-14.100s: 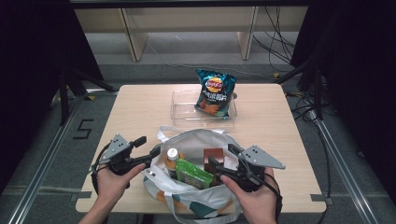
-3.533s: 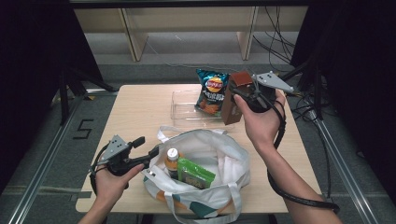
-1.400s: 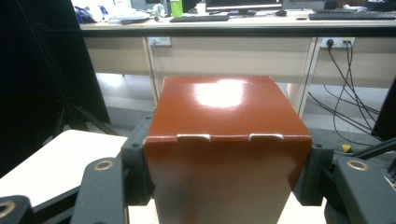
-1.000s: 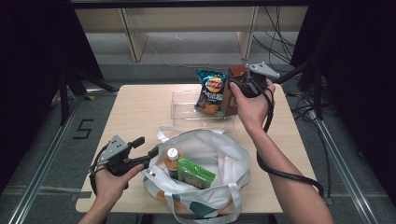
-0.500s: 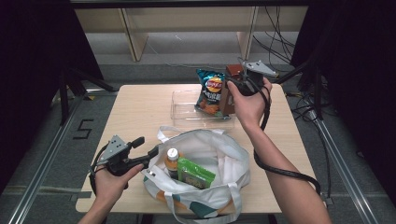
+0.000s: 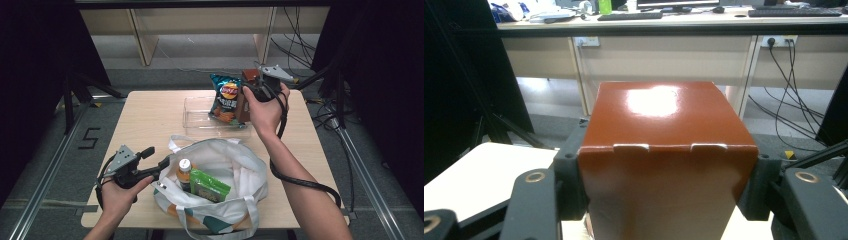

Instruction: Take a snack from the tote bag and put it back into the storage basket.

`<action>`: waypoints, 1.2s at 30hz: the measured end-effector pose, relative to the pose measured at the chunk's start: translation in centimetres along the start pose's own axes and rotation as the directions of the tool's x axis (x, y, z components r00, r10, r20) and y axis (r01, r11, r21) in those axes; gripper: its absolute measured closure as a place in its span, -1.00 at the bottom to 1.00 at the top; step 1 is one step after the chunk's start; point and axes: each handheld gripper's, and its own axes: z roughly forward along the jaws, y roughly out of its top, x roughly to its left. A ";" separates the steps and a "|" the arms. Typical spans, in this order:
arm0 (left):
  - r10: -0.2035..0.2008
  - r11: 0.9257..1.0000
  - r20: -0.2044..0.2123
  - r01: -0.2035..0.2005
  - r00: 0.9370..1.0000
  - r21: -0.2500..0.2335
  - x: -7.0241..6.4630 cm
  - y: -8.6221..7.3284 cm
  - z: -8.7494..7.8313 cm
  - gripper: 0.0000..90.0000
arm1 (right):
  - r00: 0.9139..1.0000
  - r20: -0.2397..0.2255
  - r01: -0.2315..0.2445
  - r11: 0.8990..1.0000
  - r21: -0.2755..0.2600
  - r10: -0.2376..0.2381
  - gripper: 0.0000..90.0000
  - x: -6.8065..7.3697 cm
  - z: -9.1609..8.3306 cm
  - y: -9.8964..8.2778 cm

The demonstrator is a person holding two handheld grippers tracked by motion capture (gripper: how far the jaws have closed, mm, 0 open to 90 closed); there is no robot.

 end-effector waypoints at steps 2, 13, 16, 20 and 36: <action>-0.004 1.000 0.004 0.004 1.000 -0.006 0.0 -0.1 0.1 -0.33 | 1.000 0.002 0.002 1.000 0.004 -0.002 -0.13 0.1 0.1 0.0; -0.003 1.000 0.005 0.003 1.000 -0.007 0.0 -0.1 0.0 -0.33 | 1.000 0.013 -0.006 1.000 0.018 0.005 -0.13 0.2 0.8 -0.4; 0.000 1.000 -0.002 0.000 1.000 0.001 -0.1 -0.1 0.0 -0.33 | 1.000 0.021 0.003 1.000 0.015 -0.003 -0.13 0.2 1.0 -0.5; 0.000 1.000 -0.001 0.000 1.000 0.002 -0.1 -0.1 0.0 -0.33 | 1.000 0.029 0.009 1.000 0.018 -0.010 -0.13 0.3 1.4 -0.7; 0.004 1.000 0.003 -0.004 1.000 0.005 -0.1 -0.1 0.0 -0.33 | 0.999 0.047 0.003 0.999 0.035 -0.004 -0.13 0.4 2.4 -1.4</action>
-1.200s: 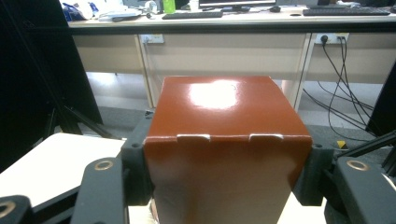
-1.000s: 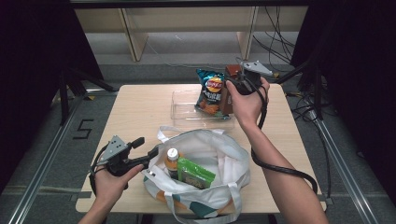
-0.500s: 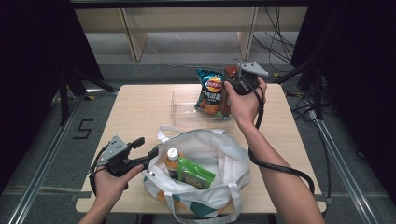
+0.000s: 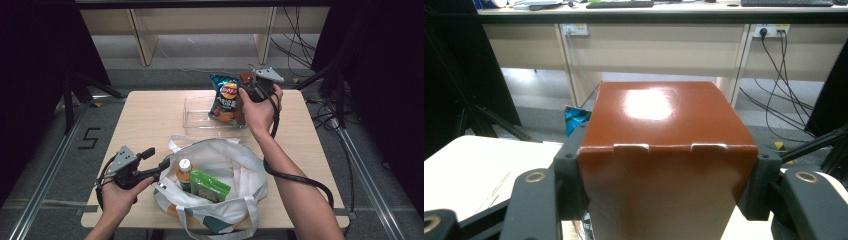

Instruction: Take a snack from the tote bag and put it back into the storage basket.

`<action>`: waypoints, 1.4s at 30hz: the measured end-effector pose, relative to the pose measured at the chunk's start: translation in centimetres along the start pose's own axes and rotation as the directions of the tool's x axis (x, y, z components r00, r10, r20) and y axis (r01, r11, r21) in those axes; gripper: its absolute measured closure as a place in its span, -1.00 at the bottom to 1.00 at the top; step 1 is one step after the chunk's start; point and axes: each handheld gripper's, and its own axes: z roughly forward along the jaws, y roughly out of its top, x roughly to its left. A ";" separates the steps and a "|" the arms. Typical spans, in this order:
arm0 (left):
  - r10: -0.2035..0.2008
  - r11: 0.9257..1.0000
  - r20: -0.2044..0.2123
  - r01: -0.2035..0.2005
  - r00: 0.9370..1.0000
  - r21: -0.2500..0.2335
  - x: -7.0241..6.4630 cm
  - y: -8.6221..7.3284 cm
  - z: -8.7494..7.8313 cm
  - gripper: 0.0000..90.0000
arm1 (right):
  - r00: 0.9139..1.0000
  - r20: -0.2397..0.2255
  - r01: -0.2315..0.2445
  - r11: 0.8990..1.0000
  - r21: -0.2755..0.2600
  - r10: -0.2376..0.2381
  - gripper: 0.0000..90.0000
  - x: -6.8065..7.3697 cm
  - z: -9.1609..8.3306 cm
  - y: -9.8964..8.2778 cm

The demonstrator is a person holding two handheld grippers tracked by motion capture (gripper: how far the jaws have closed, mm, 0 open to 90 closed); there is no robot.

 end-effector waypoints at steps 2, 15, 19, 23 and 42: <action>-0.001 1.000 -0.001 0.001 1.000 -0.001 0.0 0.0 0.0 -0.33 | 1.000 0.001 0.001 1.000 -0.012 -0.001 -0.13 0.0 0.1 -0.1; -0.003 1.000 0.001 0.003 1.000 0.000 0.1 -0.1 0.0 -0.33 | 1.000 0.014 -0.007 1.000 0.004 0.007 -0.13 0.1 0.9 -0.6; -0.001 1.000 0.003 0.001 1.000 -0.001 0.0 0.0 0.0 -0.33 | 1.000 0.011 -0.005 1.000 -0.001 0.005 -0.13 0.0 1.1 -0.6; 0.001 1.000 0.001 -0.001 1.000 0.002 0.0 0.0 0.0 -0.33 | 1.000 0.018 -0.009 1.000 -0.003 0.009 -0.13 -0.1 1.2 -0.7; 0.000 1.000 0.002 0.000 1.000 0.002 0.0 -0.1 0.1 -0.33 | 0.999 0.037 -0.005 1.000 0.024 0.004 -0.14 -0.1 1.8 -1.5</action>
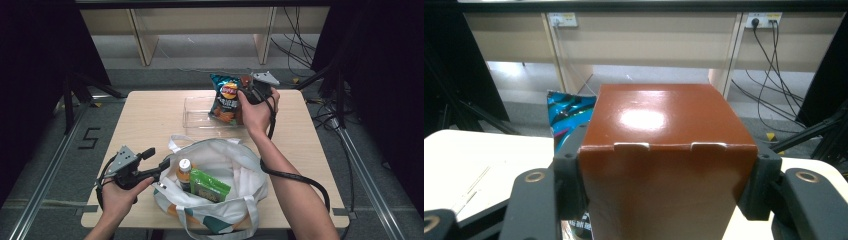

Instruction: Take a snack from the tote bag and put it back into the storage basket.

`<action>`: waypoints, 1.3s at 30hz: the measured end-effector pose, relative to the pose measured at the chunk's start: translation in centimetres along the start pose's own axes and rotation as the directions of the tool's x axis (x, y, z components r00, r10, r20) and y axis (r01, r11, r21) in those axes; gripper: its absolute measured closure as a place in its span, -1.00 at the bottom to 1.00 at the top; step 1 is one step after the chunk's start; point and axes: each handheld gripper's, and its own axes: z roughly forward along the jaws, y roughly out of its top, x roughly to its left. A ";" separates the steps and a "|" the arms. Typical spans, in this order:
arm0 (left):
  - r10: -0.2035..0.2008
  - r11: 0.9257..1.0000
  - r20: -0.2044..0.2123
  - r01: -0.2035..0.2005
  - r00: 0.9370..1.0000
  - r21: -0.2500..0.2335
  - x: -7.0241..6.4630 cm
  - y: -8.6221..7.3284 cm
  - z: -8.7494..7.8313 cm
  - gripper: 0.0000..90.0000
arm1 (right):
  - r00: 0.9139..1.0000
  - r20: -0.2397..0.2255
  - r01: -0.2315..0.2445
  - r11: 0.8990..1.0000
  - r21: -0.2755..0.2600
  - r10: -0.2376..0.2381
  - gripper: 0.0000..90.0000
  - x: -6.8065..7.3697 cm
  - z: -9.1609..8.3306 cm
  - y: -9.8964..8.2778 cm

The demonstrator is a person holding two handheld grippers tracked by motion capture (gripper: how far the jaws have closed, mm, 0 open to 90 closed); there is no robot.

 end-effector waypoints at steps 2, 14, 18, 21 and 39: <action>-0.001 1.000 0.001 0.001 1.000 -0.002 0.0 0.0 0.0 -0.33 | 1.000 0.002 -0.005 1.000 0.007 0.005 -0.14 0.0 0.1 -0.1; 0.000 1.000 0.002 0.000 1.000 0.000 -0.1 0.0 0.1 -0.33 | 1.000 -0.001 0.009 1.000 0.014 -0.009 -0.14 -0.3 0.3 -0.5; 0.002 1.000 0.004 -0.002 1.000 0.000 -0.1 0.0 0.2 -0.33 | 1.000 -0.004 0.006 1.000 0.024 -0.006 -0.14 -0.3 0.5 -0.4; 0.002 1.000 0.004 -0.002 1.000 0.000 -0.1 0.0 0.2 -0.33 | 1.000 -0.006 -0.001 1.000 0.031 0.001 -0.14 -0.4 0.6 -0.4; -0.002 1.000 0.001 0.002 1.000 -0.002 -0.1 0.0 0.1 -0.33 | 1.000 0.007 -0.017 0.996 0.088 0.016 -0.15 -0.2 1.3 -1.9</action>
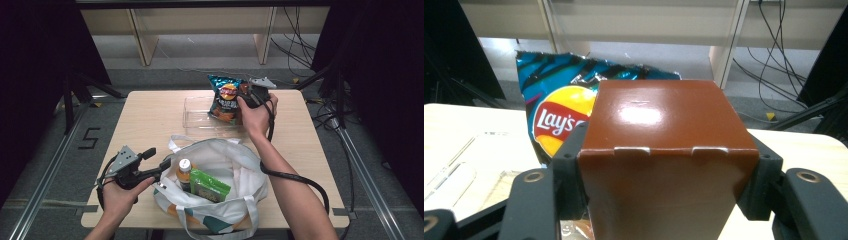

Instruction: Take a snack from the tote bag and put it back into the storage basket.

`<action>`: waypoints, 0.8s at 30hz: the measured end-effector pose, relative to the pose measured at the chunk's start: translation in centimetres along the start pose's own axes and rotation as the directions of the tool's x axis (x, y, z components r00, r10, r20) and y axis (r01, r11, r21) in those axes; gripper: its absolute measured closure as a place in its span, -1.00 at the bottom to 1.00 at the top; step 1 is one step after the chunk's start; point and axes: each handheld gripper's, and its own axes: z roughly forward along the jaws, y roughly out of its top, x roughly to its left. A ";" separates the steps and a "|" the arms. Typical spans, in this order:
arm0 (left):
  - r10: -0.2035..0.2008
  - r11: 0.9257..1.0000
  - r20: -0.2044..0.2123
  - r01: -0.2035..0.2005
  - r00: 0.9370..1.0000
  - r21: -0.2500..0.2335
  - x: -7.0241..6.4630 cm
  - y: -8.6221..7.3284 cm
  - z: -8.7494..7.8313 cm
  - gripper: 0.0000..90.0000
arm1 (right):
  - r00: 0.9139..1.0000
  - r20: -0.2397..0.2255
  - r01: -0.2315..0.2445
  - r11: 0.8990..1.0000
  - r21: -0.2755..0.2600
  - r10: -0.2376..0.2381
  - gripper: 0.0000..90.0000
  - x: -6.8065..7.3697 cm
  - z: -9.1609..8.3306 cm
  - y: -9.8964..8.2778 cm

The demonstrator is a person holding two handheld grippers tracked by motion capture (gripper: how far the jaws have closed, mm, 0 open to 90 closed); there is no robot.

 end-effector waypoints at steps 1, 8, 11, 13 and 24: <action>-0.001 1.000 0.000 0.001 1.000 0.000 0.0 0.0 0.0 -0.33 | 1.000 0.003 0.005 1.000 0.000 -0.005 -0.15 0.0 0.1 -0.1; 0.005 1.000 0.002 -0.005 1.000 0.001 0.0 0.0 0.0 -0.33 | 1.000 -0.004 0.027 1.000 0.007 -0.027 -0.15 -0.2 0.3 -0.5; 0.005 1.000 0.002 -0.005 1.000 0.001 0.0 0.0 0.0 -0.33 | 1.000 -0.005 0.030 0.999 0.015 -0.030 -0.15 -0.3 0.4 -0.6; 0.005 1.000 0.002 -0.005 1.000 0.002 0.0 0.0 0.0 -0.33 | 1.000 0.004 0.024 0.999 0.030 -0.024 -0.15 -0.2 0.4 -0.8; 0.006 1.000 0.001 -0.006 1.000 0.000 -0.1 0.0 0.0 -0.33 | 1.000 0.003 0.009 0.999 0.051 -0.009 -0.16 0.0 0.6 -1.5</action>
